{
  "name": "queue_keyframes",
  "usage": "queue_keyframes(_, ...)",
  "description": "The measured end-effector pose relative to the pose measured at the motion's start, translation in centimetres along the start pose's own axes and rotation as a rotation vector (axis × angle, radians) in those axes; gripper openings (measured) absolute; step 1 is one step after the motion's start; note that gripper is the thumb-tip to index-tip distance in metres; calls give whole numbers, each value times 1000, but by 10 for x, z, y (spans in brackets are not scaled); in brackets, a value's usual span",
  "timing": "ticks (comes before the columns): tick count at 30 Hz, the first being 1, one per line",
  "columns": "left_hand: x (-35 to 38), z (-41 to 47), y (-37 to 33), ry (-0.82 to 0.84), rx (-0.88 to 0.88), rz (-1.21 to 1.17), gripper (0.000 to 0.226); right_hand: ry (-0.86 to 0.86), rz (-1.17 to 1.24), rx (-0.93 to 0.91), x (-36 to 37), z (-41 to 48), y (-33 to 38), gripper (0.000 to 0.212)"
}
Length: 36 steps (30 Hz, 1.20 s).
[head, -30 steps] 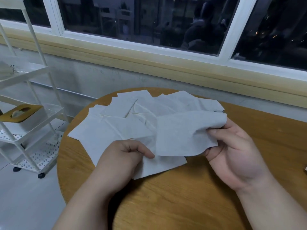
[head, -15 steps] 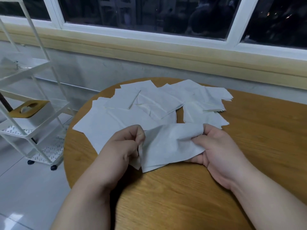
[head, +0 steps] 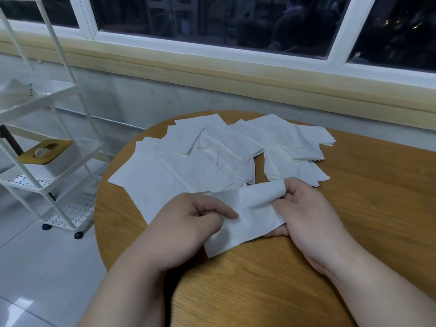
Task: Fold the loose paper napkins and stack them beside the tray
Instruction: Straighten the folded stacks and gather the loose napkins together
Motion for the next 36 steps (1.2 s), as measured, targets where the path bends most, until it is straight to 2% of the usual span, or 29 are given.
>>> queue_keyframes(3, -7, 0, 1, -77, 17, 61, 32, -82, -126, -56, -10, 1, 4, 22)
queue_keyframes(8, -23, -7, -2, -148, 6, 142, 47, -297, -267, -218, -32, -4, 24, 33)
queue_keyframes(12, -38, -13, 8, -157, -59, 179, 52, -225, -390, -300, -3, 6, 51, 23)
queue_keyframes(15, -43, -15, 15, -134, -83, 178, 54, -112, -599, -358, 42, 30, 73, 16)
queue_keyframes(21, -56, -20, 14, -90, -48, 135, 52, 37, -942, -468, 126, 90, 95, 26)
queue_keyframes(24, -62, -21, 14, -86, -48, 109, 53, 60, -1071, -478, 148, 115, 94, 31)
queue_keyframes(27, -64, -21, 15, -60, -79, 91, 48, 57, -1189, -474, 155, 131, 90, 27)
queue_keyframes(32, -66, -20, 27, -84, -138, 86, 46, 20, -1294, -526, 160, 133, 90, 20)
queue_keyframes(36, -66, -23, 25, -85, -140, 92, 49, -22, -1085, -491, 149, 131, 98, 19)
Point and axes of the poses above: each hand's wrist, its own z-axis towards the middle knuckle, its own x-axis out of the palm, y = z × x, the point moved 8 cm from there along z, towards the middle knuckle, and after that the axes turned 4 degrees about x, right-handed, at the moved point
